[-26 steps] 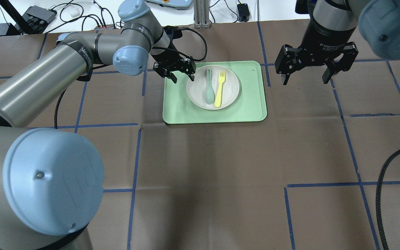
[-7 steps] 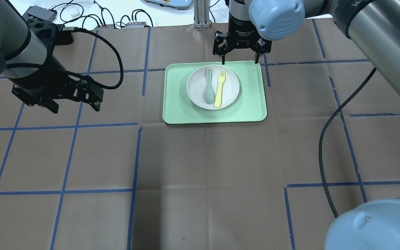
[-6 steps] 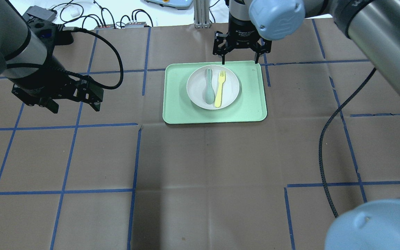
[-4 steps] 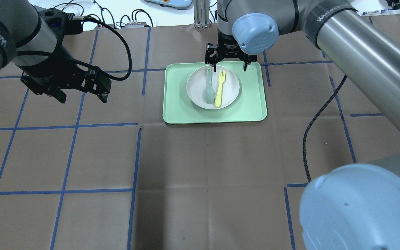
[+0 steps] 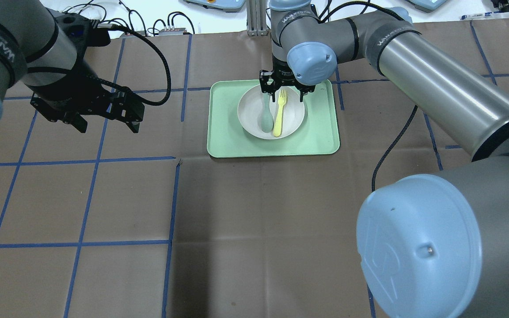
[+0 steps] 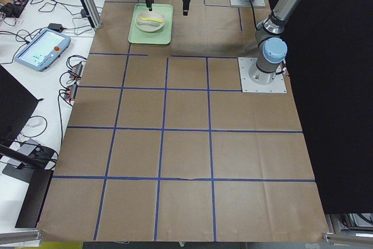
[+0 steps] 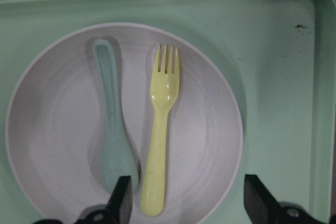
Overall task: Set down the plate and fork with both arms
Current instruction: 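Move the right gripper over the yellow fork while the left arm withdraws, then lower the right gripper and grasp the yellow fork handle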
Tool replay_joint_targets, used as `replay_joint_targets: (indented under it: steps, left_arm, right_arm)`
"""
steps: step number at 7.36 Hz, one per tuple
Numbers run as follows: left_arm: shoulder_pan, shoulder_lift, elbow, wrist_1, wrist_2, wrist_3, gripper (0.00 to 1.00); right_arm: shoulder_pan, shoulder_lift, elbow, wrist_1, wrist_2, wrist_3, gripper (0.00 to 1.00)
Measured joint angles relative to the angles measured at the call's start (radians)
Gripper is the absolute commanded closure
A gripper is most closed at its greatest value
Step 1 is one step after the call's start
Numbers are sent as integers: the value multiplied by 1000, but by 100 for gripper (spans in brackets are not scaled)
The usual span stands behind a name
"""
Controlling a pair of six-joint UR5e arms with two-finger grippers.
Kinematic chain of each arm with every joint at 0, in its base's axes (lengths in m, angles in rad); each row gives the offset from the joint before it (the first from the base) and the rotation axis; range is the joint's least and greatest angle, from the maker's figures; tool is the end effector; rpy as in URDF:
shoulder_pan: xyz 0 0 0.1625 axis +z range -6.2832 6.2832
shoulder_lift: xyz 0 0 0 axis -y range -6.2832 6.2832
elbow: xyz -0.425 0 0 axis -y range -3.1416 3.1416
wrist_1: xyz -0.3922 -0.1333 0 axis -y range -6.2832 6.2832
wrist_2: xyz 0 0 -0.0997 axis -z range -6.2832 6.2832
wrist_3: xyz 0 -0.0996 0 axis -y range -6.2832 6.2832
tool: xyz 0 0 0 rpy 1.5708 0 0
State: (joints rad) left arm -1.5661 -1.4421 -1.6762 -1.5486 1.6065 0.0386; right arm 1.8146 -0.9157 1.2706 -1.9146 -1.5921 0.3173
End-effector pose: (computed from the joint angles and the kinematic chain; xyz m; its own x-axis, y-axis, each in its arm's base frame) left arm -0.1277 -0.4423 0.4982 -0.9988 0.0322 -0.0374 0.0339 0.9985 -0.0441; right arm 0.3024 -0.6722 0.2626 -0.9970 0.0732 0.0237 0.0734 0.9973 0.0039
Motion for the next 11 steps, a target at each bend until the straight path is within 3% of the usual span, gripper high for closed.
replay_joint_targets:
  steps: [2, 11]
  left_arm:
    - [0, 2, -4, -1, 0, 0, 0]
    - [0, 5, -12, -1, -4, 0, 0]
  right_arm:
    - [0, 18, -2, -16, 7, 35, 61]
    - [8, 99, -6, -87, 14, 72, 58]
